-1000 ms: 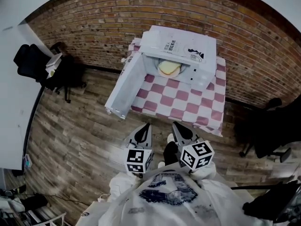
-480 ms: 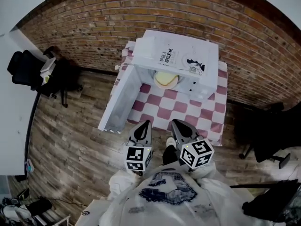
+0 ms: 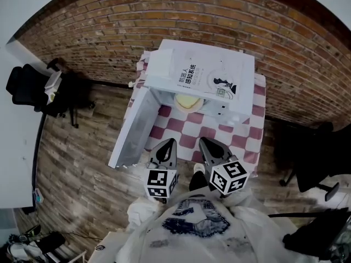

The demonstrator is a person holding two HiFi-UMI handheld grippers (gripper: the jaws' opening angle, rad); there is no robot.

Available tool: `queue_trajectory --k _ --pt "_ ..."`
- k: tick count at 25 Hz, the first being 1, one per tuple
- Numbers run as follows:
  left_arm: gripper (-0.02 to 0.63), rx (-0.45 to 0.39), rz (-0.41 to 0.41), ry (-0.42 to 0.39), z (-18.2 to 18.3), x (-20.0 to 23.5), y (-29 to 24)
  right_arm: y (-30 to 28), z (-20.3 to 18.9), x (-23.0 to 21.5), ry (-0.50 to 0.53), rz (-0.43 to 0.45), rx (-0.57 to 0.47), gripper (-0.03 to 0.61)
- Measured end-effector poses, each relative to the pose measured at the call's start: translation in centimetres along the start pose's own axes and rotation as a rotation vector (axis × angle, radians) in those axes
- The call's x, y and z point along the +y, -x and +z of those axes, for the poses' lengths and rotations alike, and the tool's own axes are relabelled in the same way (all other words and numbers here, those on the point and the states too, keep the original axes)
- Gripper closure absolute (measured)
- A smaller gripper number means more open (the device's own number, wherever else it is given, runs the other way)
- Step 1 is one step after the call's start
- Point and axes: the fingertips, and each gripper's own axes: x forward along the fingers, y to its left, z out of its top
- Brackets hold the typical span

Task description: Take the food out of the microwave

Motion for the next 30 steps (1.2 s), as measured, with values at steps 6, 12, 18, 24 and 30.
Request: queue_trajectory --k 6,12,18,24,30 --pt "0.606 -0.001 0.012 -0.017 1.2 -0.1 -3.5 -1.6 2.1 -3.0 0.000 0.013 -0.012 0.565" --pt "0.606 -0.027 0.037 -0.012 2.8 0.0 -5.8 -3.0 3.7 -4.8 0.009 0.038 -0.014 0.565" --pt "0.606 -0.037 0.057 -0.014 3.0 0.2 -6.9 -3.6 4.3 -6.0 0.014 0.051 -0.016 0.565" --pt "0.606 -0.049 0.071 -0.026 3.0 0.4 -7.6 -3.7 4.5 -6.6 0.009 0.053 -0.014 0.565" --pt "0.604 -0.039 0.061 -0.022 2.7 0.4 -8.2 -4.1 3.9 -7.3 0.019 0.027 -0.004 0.565"
